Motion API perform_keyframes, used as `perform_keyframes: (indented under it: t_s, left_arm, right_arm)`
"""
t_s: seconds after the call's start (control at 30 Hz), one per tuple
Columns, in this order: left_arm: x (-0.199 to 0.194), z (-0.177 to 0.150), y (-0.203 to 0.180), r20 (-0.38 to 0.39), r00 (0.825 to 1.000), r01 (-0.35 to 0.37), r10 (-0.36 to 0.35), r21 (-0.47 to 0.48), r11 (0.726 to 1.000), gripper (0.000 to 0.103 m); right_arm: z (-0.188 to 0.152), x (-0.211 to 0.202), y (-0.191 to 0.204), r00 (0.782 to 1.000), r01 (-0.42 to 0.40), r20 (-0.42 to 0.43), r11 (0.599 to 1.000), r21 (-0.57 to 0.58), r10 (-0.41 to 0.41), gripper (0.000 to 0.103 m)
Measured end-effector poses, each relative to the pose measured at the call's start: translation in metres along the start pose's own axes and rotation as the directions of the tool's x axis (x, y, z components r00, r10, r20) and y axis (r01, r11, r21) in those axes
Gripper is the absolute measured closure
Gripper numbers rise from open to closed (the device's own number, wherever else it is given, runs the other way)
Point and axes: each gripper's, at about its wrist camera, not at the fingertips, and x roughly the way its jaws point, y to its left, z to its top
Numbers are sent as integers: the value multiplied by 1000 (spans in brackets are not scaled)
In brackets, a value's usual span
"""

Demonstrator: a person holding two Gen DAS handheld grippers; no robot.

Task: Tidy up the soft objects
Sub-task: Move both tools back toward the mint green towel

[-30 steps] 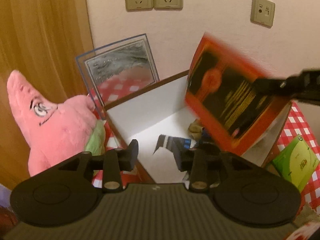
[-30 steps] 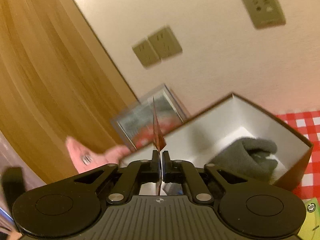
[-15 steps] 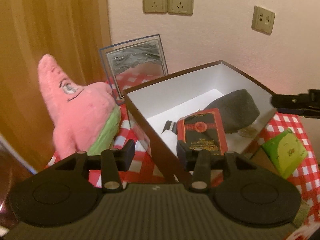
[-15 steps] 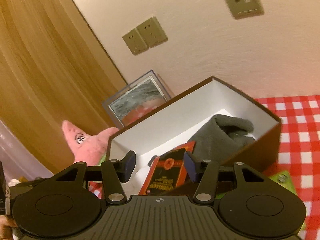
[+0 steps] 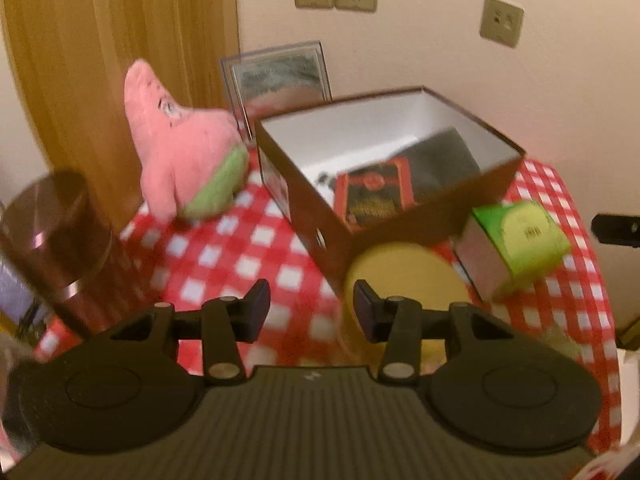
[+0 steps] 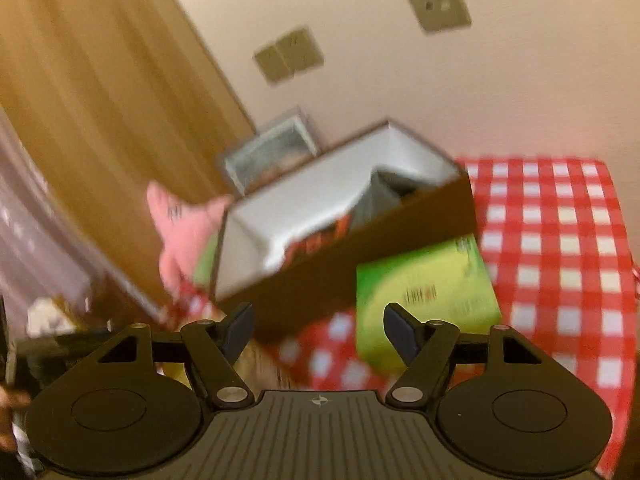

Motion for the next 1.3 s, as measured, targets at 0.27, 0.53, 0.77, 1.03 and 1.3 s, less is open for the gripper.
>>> perform_keyframes:
  t_s: [0.27, 0.53, 0.77, 1.03, 1.3]
  left_arm:
    - [-28, -63, -30, -94, 995, 35, -39, -35, 999, 60]
    - [-46, -111, -68, -180, 984, 9, -16, -38, 999, 60]
    - [-54, -135, -104, -221, 975, 11, -18, -36, 999, 60]
    - [-59, -149, -124, -241, 970, -2, -13, -61, 998, 59]
    - [-62, -152, -125, -246, 969, -21, 1, -76, 997, 59]
  right_arm:
    - [-56, -21, 7, 990, -2, -138, 999, -51, -5, 32]
    - [-102, -32, 1, 969, 54, -239, 997, -53, -65, 32]
    - [-125, -42, -11, 955, 28, -293, 998, -54, -42, 32]
    - [-129, -47, -18, 952, 3, -305, 999, -45, -17, 32]
    - [-131, -36, -14, 952, -4, -304, 995, -102, -27, 32]
